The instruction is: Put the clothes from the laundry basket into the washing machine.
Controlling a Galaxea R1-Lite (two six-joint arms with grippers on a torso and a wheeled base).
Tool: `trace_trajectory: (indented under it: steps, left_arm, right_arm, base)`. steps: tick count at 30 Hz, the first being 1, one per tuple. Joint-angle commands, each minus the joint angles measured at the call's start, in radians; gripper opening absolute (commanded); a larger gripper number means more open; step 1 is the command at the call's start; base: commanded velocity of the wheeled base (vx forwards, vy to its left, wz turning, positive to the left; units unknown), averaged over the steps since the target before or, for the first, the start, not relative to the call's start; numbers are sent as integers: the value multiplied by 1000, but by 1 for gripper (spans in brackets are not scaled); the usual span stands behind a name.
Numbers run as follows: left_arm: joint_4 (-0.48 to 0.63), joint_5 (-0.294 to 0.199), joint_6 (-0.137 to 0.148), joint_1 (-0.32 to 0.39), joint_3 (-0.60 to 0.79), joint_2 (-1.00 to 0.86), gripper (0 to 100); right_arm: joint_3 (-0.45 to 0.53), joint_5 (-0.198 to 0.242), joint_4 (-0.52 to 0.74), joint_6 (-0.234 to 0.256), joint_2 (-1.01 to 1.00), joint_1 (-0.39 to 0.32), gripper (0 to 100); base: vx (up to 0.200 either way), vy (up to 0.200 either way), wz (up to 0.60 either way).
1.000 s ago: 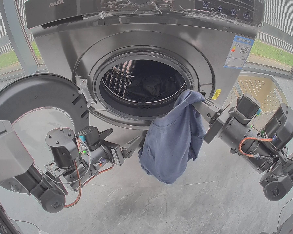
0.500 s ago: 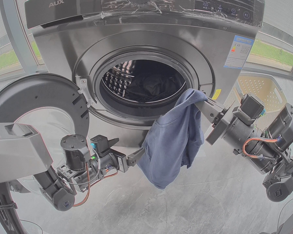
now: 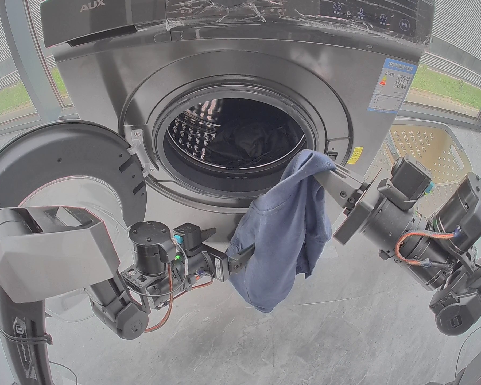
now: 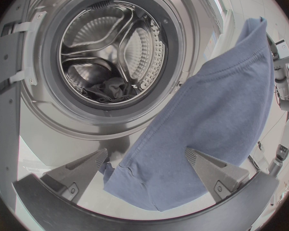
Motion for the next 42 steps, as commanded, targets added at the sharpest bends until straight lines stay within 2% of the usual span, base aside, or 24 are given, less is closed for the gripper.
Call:
trace_trajectory:
  steps: [1, 7, 15, 23, 24, 28, 31, 42]
  left_arm:
    - [4, -6, 0, -23, -2, 13, 100]
    - [17, -15, 0, -56, -8, 12, 100]
    - [17, -43, 0, -52, -12, 7, 100]
    - [31, -97, 0, -56, -17, 12, 100]
    - [42, -118, 0, -55, -18, 12, 100]
    - [53, -147, 0, -53, -20, 13, 100]
    - [56, -147, -1, -52, -26, 12, 100]
    - [48, -107, 2, 39, -86, 9, 100]
  right_arm:
    - [-8, 3, 0, 0, 8, 0, 0]
    - [-10, 3, 0, 0, 17, -2, 0]
    - [-2, 4, 0, 0, 20, -2, 0]
    - [-1, 4, 0, 0, 31, -2, 0]
    - [-1, 4, 0, 2, 31, -4, 0]
    - [1, 6, 0, 2, 31, -7, 0]
    - [2, 11, 0, 2, 31, -11, 0]
    - [24, 27, 0, 2, 24, -17, 0]
  base:
    - [0, 0, 0]
    - [0, 0, 0]
    - [0, 0, 0]
    - [0, 0, 0]
    - [0, 0, 0]
    - [0, 0, 0]
    - [0, 0, 0]
    - [0, 0, 0]
